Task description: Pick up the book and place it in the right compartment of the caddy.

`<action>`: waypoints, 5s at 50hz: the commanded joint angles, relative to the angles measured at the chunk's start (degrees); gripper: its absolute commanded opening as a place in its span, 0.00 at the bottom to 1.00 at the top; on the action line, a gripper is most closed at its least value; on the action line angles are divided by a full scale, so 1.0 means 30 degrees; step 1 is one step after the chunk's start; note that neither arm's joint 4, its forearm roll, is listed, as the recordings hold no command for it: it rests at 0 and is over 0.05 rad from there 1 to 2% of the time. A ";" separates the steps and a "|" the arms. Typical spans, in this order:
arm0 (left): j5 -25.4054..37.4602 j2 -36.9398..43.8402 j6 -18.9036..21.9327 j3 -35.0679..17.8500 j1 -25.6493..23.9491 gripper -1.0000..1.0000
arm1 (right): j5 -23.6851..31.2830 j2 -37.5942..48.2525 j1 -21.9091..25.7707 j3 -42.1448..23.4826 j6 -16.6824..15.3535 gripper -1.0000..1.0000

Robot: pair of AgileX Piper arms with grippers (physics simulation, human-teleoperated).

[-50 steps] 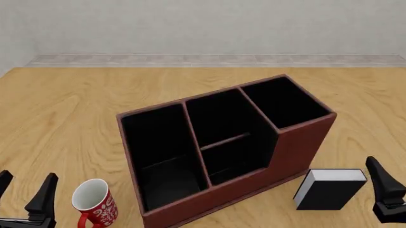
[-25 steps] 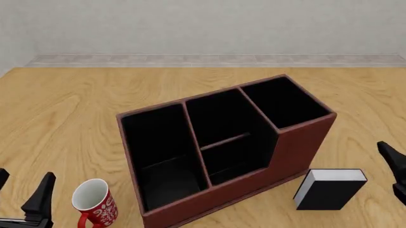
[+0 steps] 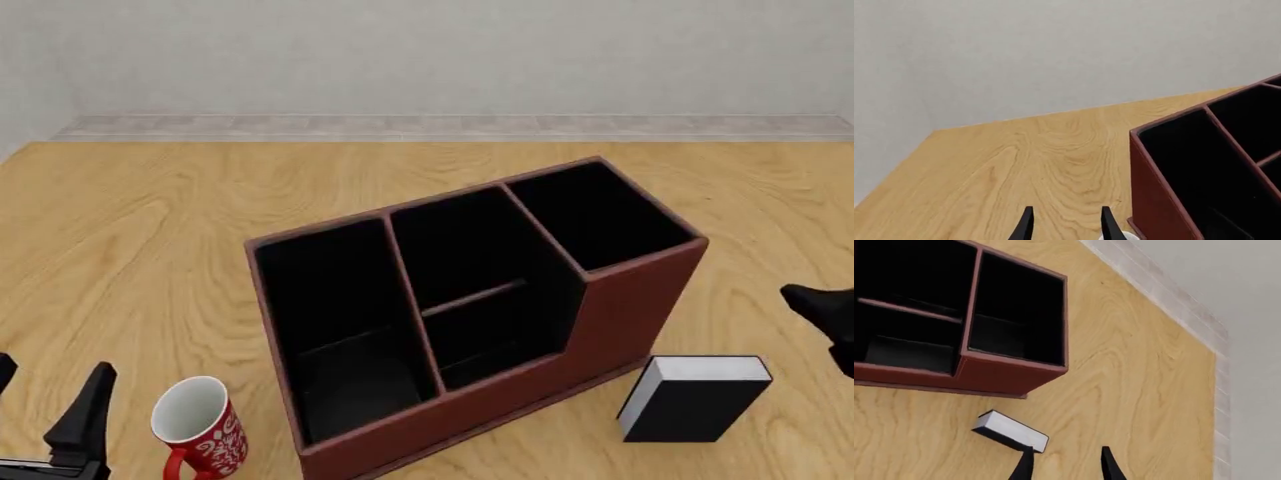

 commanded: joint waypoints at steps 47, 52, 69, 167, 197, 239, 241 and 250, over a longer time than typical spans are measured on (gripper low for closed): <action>0.0635 -0.0053 0.0630 -0.0077 0.0309 1.00 | 0.2477 0.6364 -0.3094 0.0072 -0.8539 1.00; 0.0631 -0.0051 0.0602 -0.0168 0.0391 1.00 | 0.2027 0.7026 -0.2031 -0.0011 -0.8328 1.00; 0.0430 -0.0057 0.1321 0.0018 0.0364 1.00 | 0.1662 0.6867 -0.2322 0.2115 -0.9513 1.00; 0.0493 -0.0063 0.1675 -0.0280 0.0541 1.00 | -0.1451 0.9414 0.1614 0.4571 -0.6275 0.00; 0.0233 -0.0063 0.1518 -0.0016 0.0562 1.00 | 0.1117 0.8265 0.2707 0.3404 -0.4549 0.00; 0.0616 -0.0060 0.1337 -0.0556 0.0647 1.00 | 0.4413 0.5874 0.8623 0.3364 0.3971 0.00; 0.0583 -0.0059 0.1368 -0.0543 0.0683 1.00 | 0.4413 0.5659 0.8507 0.3516 0.4052 0.00; 0.0533 -0.0060 0.1322 -0.0591 0.0632 1.00 | 0.4413 0.4977 0.8263 0.3978 0.4413 0.00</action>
